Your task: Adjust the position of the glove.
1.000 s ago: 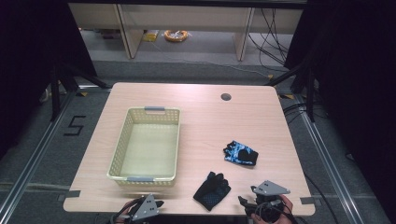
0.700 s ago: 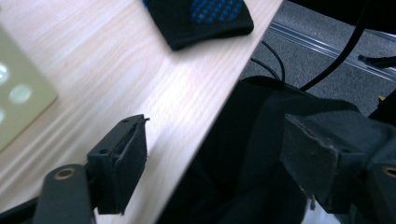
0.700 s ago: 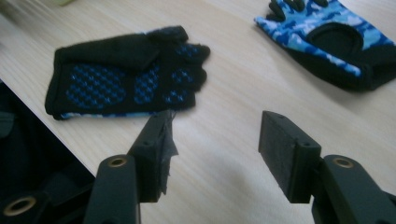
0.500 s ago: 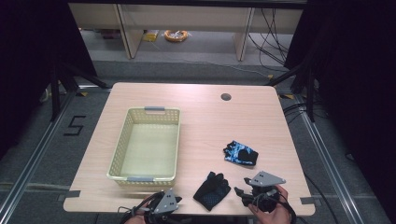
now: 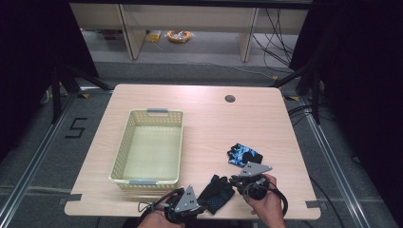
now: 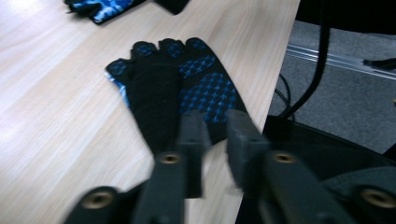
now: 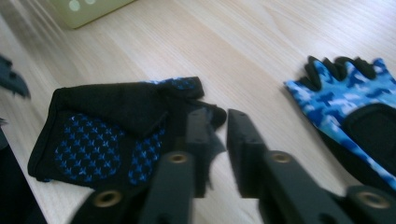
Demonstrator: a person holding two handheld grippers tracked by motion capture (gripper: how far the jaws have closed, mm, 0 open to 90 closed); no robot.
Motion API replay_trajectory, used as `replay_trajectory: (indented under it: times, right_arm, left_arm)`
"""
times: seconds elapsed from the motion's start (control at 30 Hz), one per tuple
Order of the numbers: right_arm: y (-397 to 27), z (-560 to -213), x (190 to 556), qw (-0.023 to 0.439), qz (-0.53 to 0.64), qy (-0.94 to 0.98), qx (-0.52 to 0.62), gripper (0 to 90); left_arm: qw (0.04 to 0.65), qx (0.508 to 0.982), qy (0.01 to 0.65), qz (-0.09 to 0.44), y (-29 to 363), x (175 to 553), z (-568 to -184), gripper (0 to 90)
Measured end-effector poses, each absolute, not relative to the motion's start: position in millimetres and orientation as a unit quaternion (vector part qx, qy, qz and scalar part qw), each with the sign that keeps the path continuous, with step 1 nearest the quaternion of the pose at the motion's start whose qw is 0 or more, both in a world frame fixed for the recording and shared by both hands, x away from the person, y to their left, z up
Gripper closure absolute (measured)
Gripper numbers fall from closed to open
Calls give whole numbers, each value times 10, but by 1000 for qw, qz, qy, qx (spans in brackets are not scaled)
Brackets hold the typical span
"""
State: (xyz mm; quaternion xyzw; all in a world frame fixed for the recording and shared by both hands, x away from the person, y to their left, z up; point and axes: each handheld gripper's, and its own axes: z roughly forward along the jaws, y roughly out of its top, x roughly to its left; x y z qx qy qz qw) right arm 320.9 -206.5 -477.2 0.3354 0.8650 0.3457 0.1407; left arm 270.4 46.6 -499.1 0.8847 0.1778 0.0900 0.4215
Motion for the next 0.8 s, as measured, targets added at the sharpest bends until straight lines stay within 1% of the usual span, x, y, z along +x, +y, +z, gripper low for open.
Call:
replay_trajectory:
  times: [0.03,0.07,0.1,0.2,0.27,0.37,0.43,0.5,0.6,0.63,0.67,0.7,0.73,0.8]
  right_arm:
    - [-2049,-4782,3231,139,348,865,333,879]
    - [-2038,-4789,3255,138,344,867,332,889]
    - [-2026,-4802,3284,137,346,868,329,895]
    - [-1983,-4838,3345,127,346,869,330,900]
    - [-1939,-4874,3375,131,348,870,324,900]
    - [-1881,-4900,3390,123,341,877,315,900]
    - [-1848,-4929,3377,108,320,889,310,900]
    - [-1842,-4980,3365,110,313,889,315,900]
    - [-1922,-4975,3347,115,308,888,323,900]
    - [-1950,-4975,3321,117,303,887,329,900]
    - [-1982,-4969,3289,113,299,887,333,900]
    - [-2006,-4977,3255,116,302,885,336,900]
    - [-2028,-4969,3201,111,299,882,346,900]
    - [-2062,-4953,3139,117,289,887,340,900]
  left_arm:
    - [428,881,180,87,428,2715,-5015,805]
    - [414,888,177,94,420,2731,-5023,831]
    - [421,883,186,86,389,2735,-5048,845]
    - [404,892,182,92,365,2787,-5075,853]
    - [401,891,190,93,340,2804,-5096,854]
    - [388,898,181,98,306,2828,-5090,853]
    - [380,901,176,114,275,2830,-5086,848]
    - [376,903,166,126,233,2828,-5087,848]
    - [368,907,154,136,201,2850,-5078,844]
    - [366,906,161,136,190,2856,-5077,840]
    - [366,907,156,137,181,2876,-5081,836]
    - [361,907,156,153,174,2888,-5074,834]
    - [358,907,156,159,169,2900,-5078,833]
    - [353,906,160,170,152,2935,-5078,833]
